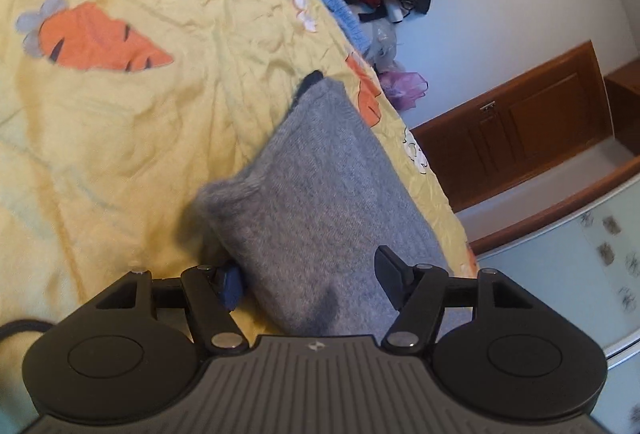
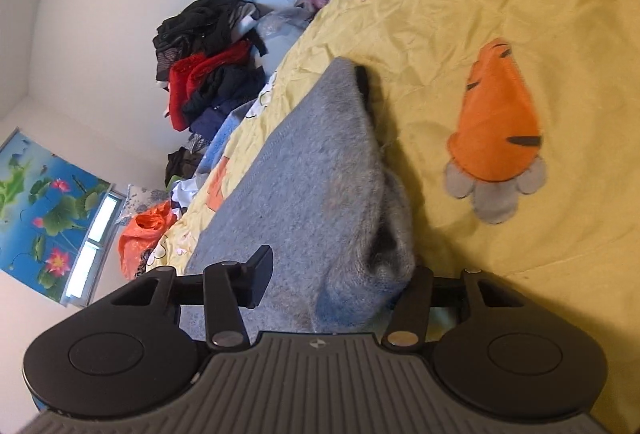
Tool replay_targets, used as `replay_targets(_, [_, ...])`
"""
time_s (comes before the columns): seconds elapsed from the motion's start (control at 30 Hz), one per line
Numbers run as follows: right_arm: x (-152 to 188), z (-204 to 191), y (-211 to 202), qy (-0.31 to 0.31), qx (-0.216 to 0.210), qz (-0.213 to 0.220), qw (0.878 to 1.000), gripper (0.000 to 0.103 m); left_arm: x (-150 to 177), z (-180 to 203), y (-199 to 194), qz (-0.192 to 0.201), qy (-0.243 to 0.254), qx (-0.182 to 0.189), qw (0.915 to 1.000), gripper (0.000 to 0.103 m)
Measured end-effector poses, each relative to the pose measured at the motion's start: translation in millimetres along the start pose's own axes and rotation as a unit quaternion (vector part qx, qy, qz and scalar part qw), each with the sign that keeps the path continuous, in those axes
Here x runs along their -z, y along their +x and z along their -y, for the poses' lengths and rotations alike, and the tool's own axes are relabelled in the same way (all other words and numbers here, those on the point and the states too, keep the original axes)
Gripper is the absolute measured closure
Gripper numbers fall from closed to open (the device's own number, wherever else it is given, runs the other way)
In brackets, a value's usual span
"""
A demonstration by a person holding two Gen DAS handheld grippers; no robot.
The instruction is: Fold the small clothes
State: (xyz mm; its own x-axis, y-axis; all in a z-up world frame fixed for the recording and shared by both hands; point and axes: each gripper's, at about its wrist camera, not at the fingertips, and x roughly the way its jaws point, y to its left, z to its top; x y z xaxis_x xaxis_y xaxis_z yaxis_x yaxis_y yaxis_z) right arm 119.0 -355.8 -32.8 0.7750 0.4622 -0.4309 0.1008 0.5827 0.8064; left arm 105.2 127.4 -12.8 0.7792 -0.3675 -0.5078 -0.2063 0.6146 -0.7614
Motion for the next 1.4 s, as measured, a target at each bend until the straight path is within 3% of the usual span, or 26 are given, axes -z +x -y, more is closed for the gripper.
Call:
replay_targets(0.03, [-1, 1, 1, 0.001, -0.003, 0.001, 1.0, 0.055, -1, 2, 2, 0.008, 0.006, -0.009, 0.9999, 0.046])
replay_targets(0.07, [-2, 1, 3, 0.003, -0.003, 0.003, 1.0, 0.06, -3, 3, 6, 0.011, 0.013, -0.026, 0.9995, 0.078])
replay_targets(0.1, [-2, 2, 6, 0.006, 0.003, -0.001, 1.0, 0.067, -5, 2, 14, 0.003, 0.017, -0.053, 0.9984, 0.097])
replay_targets(0.13, [-3, 4, 11, 0.01, 0.008, -0.008, 1.0, 0.092, -7, 0, 19, 0.001, 0.018, -0.055, 0.9983, 0.097])
replay_targets(0.3, [-2, 1, 5, -0.007, -0.007, -0.001, 1.0, 0.092, -4, 22, 8, 0.014, 0.08, -0.075, 0.9939, 0.098])
replay_targets(0.57, [-8, -24, -51, -0.06, -0.073, -0.018, 0.995, 0.092, 12, 35, -68, 0.024, 0.123, 0.005, 0.9921, 0.098])
replay_targets(0.73, [20, -16, -102, -0.078, -0.073, -0.067, 0.992, 0.092, 45, 3, -116, -0.016, 0.104, 0.014, 0.9943, 0.098])
replay_targets(0.83, [38, 2, -132, -0.061, -0.066, -0.082, 0.993, 0.092, 71, -23, -138, -0.052, 0.122, 0.002, 0.9912, 0.098])
replay_targets(0.9, [46, 12, -143, -0.066, -0.03, -0.085, 0.994, 0.076, 82, -38, -148, -0.075, 0.142, -0.015, 0.9869, 0.096])
replay_targets(0.93, [47, 16, -147, -0.069, -0.01, -0.086, 0.994, 0.062, 83, -43, -154, -0.07, 0.153, -0.038, 0.9851, 0.095])
replay_targets(0.97, [44, 18, -150, -0.071, 0.005, -0.079, 0.994, 0.032, 80, -47, -161, -0.06, 0.153, -0.05, 0.9852, 0.09])
replay_targets(1.0, [39, 20, -155, -0.074, 0.009, -0.059, 0.995, 0.023, 73, -50, -170, -0.047, 0.147, -0.053, 0.9866, 0.079])
replay_targets(1.03, [30, 20, -160, -0.075, 0.0, -0.039, 0.996, 0.024, 62, -50, -177, -0.028, 0.142, -0.057, 0.9878, 0.072])
replay_targets(1.1, [9, 17, -160, -0.074, -0.019, -0.012, 0.997, 0.024, 41, -43, -190, 0.043, 0.133, -0.077, 0.9871, 0.024])
replay_targets(1.13, [-2, 14, -154, -0.08, -0.023, -0.001, 0.997, 0.024, 30, -35, -190, 0.077, 0.143, -0.081, 0.9834, 0.018])
replay_targets(1.23, [-34, 5, -118, -0.107, -0.001, 0.009, 0.994, 0.024, 2, -3, -161, 0.11, 0.203, -0.104, 0.9673, 0.017])
replay_targets(1.4, [-62, -16, -41, -0.142, 0.028, -0.029, 0.989, 0.024, -34, 30, -59, 0.055, 0.228, -0.092, 0.9677, 0.018])
